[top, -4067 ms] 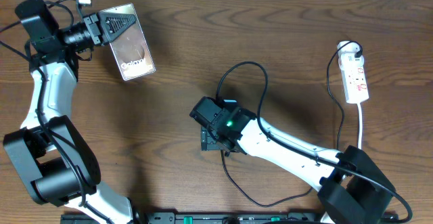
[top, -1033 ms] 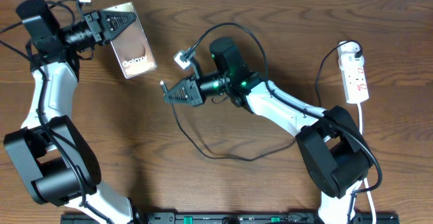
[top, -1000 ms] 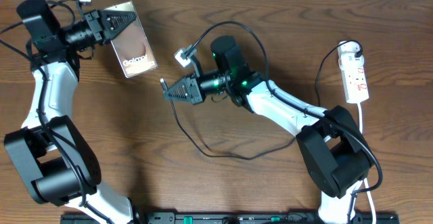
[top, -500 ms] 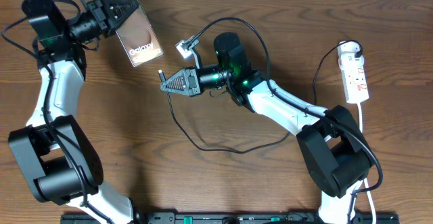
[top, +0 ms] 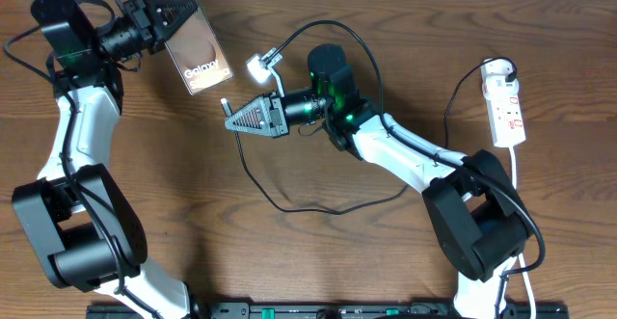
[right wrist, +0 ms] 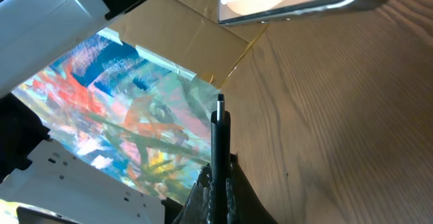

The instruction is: Plug charger to phone and switch on socket

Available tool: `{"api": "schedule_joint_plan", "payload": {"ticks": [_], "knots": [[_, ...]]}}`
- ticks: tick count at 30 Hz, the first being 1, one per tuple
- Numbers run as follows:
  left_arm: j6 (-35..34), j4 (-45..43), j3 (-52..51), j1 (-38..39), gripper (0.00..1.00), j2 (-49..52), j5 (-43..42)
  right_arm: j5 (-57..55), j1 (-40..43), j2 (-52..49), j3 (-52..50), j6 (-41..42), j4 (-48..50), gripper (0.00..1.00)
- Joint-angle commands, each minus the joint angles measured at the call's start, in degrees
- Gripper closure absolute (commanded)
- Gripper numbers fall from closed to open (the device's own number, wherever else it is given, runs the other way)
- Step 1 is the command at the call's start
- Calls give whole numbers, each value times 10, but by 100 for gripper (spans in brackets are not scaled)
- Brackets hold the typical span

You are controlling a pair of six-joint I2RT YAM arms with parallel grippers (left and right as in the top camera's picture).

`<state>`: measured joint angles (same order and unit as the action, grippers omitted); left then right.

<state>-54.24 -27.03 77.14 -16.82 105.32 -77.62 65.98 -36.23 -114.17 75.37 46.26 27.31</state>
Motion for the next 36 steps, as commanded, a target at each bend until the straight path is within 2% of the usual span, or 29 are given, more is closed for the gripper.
{"api": "schedule_joint_plan", "payload": {"ticks": [1, 5, 6, 8, 12, 19, 24, 36], "knots": [[-10, -5, 1, -1, 93, -12, -5, 19, 4, -31, 7, 5, 26, 99], [-10, -5, 1, -1, 93, -12, -10, 34, 4, -71, 7, 71, 129, 99], [-10, -6, 1, -1, 93, -12, -12, 40, 4, -94, 7, 119, 204, 99], [-10, -5, 1, -1, 93, -12, -13, 41, 4, -115, 7, 160, 270, 99], [-10, -5, 1, -1, 93, -12, -14, 43, 10, -143, 7, 222, 358, 99], [-9, -7, 1, -1, 93, -12, -18, 45, 14, -144, 7, 252, 433, 99], [-9, -33, 1, -1, 93, -12, -43, 48, 14, -144, 7, 257, 441, 99], [-10, -33, 1, 13, 93, -12, -44, 51, 13, -144, 7, 274, 482, 99]]}}
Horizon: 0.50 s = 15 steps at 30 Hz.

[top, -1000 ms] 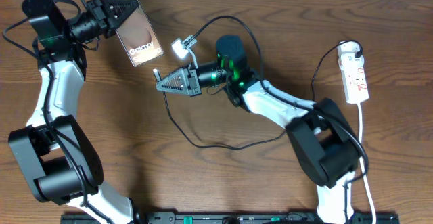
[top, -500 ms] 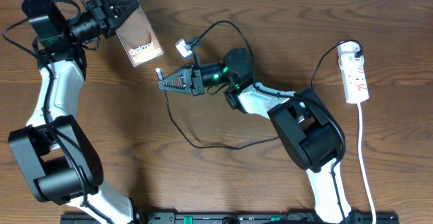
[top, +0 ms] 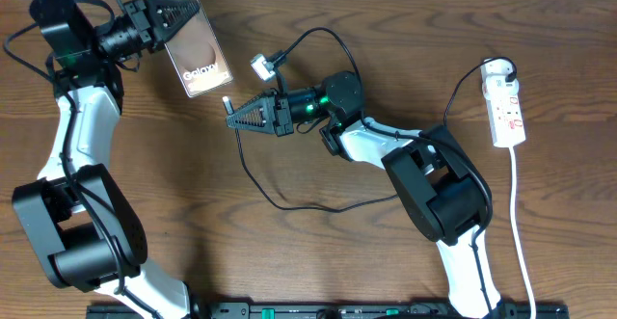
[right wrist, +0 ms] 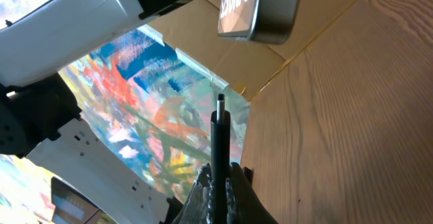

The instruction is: Plug charger to phone and switch on socket

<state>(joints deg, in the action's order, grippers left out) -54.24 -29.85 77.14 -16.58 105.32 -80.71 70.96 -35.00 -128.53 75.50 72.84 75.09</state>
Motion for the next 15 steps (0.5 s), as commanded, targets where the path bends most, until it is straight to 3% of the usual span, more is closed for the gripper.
{"api": "schedule_joint_plan", "payload": {"ticks": [1, 15], "knots": [[-10, -5, 1, 15, 92, -12, -13, 1, 0, 0, 6, 8, 4, 99], [-9, -5, 1, 29, 93, -12, -14, 1, 1, 0, 6, 8, 15, 99]]}}
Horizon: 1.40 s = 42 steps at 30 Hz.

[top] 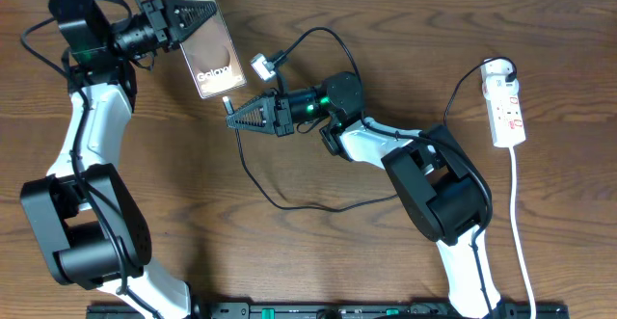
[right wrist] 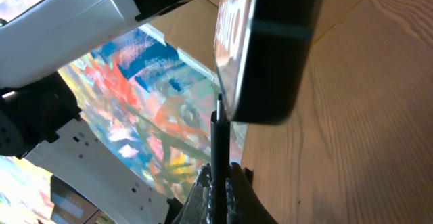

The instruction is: Plug charger to phone and switch on socket

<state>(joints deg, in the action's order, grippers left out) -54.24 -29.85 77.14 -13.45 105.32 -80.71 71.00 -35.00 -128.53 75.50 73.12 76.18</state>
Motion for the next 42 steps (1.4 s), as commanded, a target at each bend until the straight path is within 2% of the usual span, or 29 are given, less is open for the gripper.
{"api": "schedule_joint_plan", "payload": {"ticks": [1, 42], "knots": [[-9, -5, 1, -2, 93, -12, -14, 1, 1, 0, 6, 5, 5, 99], [-8, -5, 1, 8, 93, -12, -37, -20, 2, 0, 6, 5, 23, 99]]}}
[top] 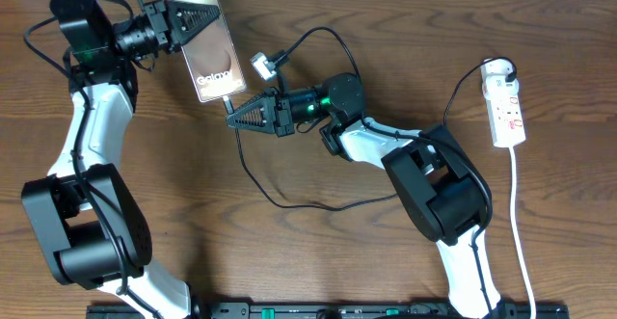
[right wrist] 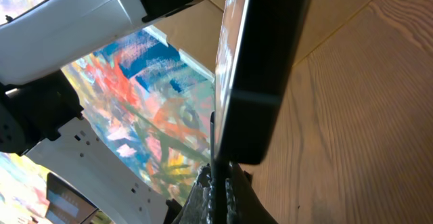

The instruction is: Plug charger to phone and switch on socket

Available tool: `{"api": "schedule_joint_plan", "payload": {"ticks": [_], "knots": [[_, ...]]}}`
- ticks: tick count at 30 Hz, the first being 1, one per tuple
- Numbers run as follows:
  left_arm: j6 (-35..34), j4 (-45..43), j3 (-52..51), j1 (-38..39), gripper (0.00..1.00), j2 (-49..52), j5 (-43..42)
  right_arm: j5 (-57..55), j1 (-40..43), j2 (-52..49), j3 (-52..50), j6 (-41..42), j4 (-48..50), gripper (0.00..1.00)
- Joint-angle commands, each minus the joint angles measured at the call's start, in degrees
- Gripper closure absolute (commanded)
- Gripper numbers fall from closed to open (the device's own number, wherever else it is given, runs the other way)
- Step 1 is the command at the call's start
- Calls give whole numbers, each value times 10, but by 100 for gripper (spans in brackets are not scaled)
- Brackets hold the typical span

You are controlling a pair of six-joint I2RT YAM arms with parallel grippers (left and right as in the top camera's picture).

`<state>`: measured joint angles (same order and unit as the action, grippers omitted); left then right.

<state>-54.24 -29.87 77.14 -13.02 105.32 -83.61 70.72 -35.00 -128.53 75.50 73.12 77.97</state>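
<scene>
A gold phone [top: 212,59] with a lit screen is held off the table, my left gripper [top: 193,18] shut on its upper end. My right gripper [top: 234,118] is shut on the black charger plug [right wrist: 218,164], whose tip meets the phone's bottom edge [right wrist: 247,109]; whether it is seated in the port is hidden. The black cable [top: 289,203] loops across the table to a white adapter [top: 260,66]. A white socket strip [top: 505,103] lies at the far right.
Brown wooden table [top: 318,252] under both arms. The socket strip's white lead [top: 521,223] runs down the right edge. A painted board and cardboard [right wrist: 135,102] show behind the phone in the right wrist view.
The phone in my left gripper has moved a little closer to the plug; its bottom edge now covers the plug's tip. My right gripper has stayed put.
My left gripper held the phone at the far left while my right gripper held the plug mid-table. The right gripper then stood nearer the phone, plug pointing at it. The phone came toward the plug, and now its bottom edge meets the tip.
</scene>
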Motion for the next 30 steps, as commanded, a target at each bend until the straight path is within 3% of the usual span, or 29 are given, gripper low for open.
{"api": "schedule_joint_plan", "payload": {"ticks": [1, 30], "knots": [[-8, -4, 1, 3, 93, -12, -8, -17, 2, 0, 6, 5, 5, 99], [-21, -5, 1, 3, 93, -12, -3, -45, 3, 0, 6, 34, 5, 99]]}}
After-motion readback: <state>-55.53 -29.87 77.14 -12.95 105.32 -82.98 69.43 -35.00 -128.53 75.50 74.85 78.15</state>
